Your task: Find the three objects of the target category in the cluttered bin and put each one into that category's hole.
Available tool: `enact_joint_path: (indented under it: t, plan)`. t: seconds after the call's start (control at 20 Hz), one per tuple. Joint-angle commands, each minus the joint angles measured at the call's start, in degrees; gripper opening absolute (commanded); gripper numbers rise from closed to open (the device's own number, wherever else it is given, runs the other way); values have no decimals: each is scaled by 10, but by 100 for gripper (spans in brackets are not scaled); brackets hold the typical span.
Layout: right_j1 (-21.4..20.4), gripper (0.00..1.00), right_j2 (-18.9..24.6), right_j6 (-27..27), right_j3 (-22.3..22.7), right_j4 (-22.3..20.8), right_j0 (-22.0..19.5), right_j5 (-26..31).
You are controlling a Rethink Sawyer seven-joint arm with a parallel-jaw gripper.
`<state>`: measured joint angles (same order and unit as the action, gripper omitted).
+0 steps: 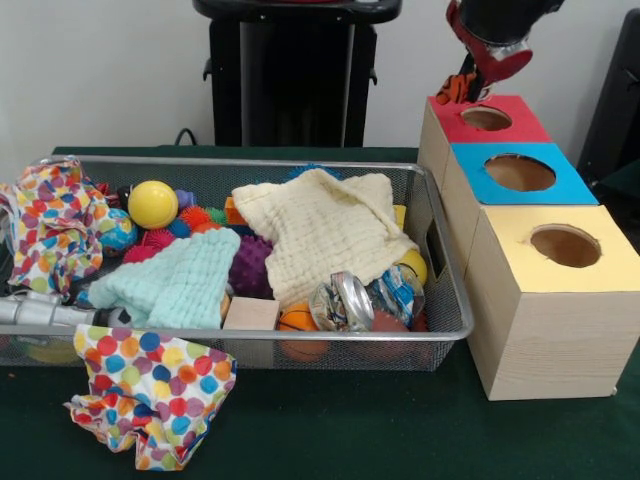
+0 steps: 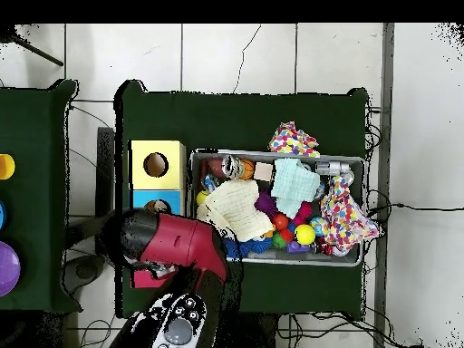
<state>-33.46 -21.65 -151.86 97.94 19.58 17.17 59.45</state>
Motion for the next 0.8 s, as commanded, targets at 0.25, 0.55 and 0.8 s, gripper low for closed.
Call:
enact_joint_path:
  t: [0.25,0.55,0.8]
  plan:
    - [28,0,30,-161,38,56,-4,-11]
    - [51,0,54,-152,51,92,0,-58]
    - [63,0,62,-149,61,121,2,-71]
